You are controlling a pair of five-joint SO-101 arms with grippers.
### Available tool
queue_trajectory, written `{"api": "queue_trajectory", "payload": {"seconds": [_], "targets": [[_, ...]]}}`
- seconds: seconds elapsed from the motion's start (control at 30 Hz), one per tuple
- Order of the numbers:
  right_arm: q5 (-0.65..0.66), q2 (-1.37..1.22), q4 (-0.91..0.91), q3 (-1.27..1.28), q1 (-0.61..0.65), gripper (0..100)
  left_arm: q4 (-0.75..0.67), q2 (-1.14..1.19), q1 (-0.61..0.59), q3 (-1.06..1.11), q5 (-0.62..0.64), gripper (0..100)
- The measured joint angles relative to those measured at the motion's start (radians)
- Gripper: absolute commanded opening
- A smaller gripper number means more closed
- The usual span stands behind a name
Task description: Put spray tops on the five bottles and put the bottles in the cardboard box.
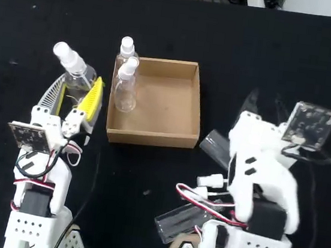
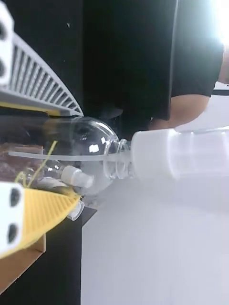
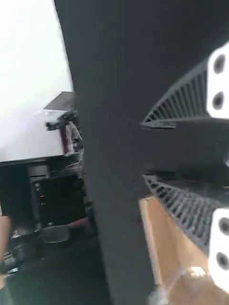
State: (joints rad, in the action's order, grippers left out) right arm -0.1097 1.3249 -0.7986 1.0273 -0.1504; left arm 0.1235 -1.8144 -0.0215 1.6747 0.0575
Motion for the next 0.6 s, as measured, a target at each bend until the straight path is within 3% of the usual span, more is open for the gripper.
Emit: {"api": "queue_trajectory", "payload": {"seconds": [0.2, 0.43, 0.6], "targets": [[0.000, 0.098, 0.058, 0.201, 0.000, 12.8, 0.003, 0.000, 0.075, 0.000, 0.000, 3], [0.000, 0.226, 0.063, 0.358, 0.000, 12.8, -0.002, 0.000, 0.083, 0.000, 0.000, 3], [-0.018, 0.341, 0.063, 0.425, 0.025, 12.8, -0.152, 0.002, -0.002, 0.000, 0.000, 3]]}}
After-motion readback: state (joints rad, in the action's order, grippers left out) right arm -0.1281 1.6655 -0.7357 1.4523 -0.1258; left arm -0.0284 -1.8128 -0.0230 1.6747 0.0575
